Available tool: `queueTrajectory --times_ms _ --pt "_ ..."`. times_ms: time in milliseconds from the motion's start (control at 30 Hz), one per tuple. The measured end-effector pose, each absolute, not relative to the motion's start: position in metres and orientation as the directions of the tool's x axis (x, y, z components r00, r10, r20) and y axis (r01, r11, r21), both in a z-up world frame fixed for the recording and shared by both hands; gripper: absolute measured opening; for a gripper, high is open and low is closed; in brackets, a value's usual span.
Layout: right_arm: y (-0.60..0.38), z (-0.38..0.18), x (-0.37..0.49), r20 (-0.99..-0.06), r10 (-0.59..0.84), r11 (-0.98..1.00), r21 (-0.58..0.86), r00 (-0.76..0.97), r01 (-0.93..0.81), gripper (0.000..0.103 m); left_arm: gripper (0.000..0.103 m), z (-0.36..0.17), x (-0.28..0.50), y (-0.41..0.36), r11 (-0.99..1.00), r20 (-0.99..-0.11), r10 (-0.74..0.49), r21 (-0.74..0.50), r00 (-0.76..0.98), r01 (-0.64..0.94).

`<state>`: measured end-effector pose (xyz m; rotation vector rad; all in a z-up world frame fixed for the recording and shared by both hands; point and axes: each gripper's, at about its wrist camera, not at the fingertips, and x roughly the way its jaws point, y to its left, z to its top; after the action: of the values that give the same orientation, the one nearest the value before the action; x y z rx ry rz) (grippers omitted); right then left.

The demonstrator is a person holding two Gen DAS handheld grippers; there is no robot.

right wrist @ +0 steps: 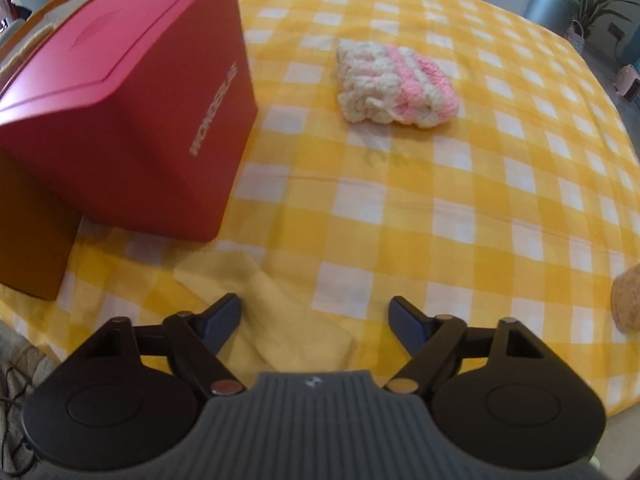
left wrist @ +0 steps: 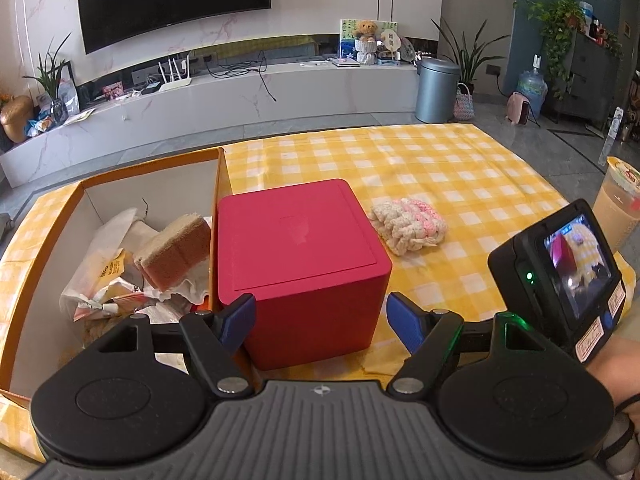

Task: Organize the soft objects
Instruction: 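Withdraw both tools from the box back over the table, then close the left tool on the pink crocheted hat while the right tool closes on the yellow cloth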

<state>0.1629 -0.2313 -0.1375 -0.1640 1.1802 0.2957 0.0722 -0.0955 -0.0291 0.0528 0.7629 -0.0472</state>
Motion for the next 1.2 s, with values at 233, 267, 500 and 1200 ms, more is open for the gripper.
queueTrajectory --times_ms 233,267,500,1200 --pt "-0.247 -0.129 0.163 -0.911 0.129 0.970 0.034 0.391 -0.240 0.032 0.087 -0.026 0.070 -0.102 0.997 -0.691 -0.016 0.045 0.723 0.065" --pt "-0.249 -0.130 0.164 -0.910 0.128 0.973 0.037 0.395 -0.229 0.024 0.087 -0.026 0.070 -0.103 0.996 -0.692 -0.010 0.054 0.722 0.066" --pt "-0.258 -0.130 0.169 -0.905 0.099 0.976 0.008 0.414 -0.216 0.004 0.087 -0.024 0.068 -0.119 0.996 -0.677 0.011 0.074 0.736 0.053" --pt "-0.329 -0.135 0.246 -0.893 0.002 0.998 -0.028 0.450 -0.059 0.005 0.087 -0.040 0.137 -0.192 0.989 -0.663 -0.073 0.049 0.745 0.141"
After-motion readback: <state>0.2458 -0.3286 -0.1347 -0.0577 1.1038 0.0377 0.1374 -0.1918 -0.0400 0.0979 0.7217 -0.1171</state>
